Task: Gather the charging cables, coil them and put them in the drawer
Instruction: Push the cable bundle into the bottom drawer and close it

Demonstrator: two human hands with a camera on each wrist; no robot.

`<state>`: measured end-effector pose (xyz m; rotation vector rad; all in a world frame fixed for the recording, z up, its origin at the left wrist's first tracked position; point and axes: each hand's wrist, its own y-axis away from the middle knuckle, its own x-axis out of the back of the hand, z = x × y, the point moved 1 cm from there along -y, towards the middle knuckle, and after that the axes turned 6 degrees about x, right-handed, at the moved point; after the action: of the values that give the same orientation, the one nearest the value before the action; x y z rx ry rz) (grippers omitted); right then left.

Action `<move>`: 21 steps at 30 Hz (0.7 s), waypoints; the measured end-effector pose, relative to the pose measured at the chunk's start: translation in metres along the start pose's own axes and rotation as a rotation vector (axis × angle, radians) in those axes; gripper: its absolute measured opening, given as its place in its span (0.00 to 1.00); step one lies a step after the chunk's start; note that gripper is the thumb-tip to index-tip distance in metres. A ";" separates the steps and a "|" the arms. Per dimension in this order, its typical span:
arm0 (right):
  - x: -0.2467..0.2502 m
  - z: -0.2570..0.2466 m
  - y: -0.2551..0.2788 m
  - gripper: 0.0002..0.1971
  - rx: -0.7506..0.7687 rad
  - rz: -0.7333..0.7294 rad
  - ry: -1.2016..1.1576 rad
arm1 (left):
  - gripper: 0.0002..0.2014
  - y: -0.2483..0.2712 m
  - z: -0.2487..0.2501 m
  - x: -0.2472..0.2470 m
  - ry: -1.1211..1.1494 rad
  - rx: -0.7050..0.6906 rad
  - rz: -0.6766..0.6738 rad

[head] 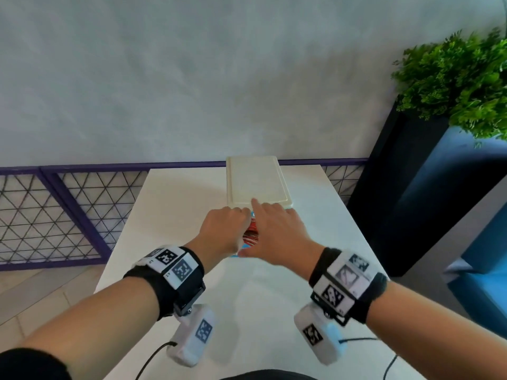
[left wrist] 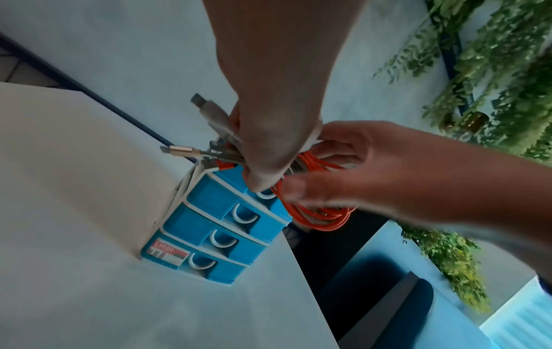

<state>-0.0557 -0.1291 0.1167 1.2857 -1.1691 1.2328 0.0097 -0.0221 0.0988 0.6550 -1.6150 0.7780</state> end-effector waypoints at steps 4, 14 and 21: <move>-0.035 0.001 0.012 0.58 0.015 0.194 0.295 | 0.09 0.005 -0.003 0.000 0.215 0.071 -0.046; -0.051 0.029 0.010 0.10 0.228 0.113 0.116 | 0.10 0.020 0.016 -0.014 0.379 0.075 -0.379; -0.045 0.044 -0.009 0.19 0.212 0.039 0.112 | 0.31 -0.007 -0.021 -0.003 0.828 0.084 -0.229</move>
<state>-0.0450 -0.1712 0.0708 1.3349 -1.0081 1.4695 0.0282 -0.0102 0.0991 0.4695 -0.7447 0.8034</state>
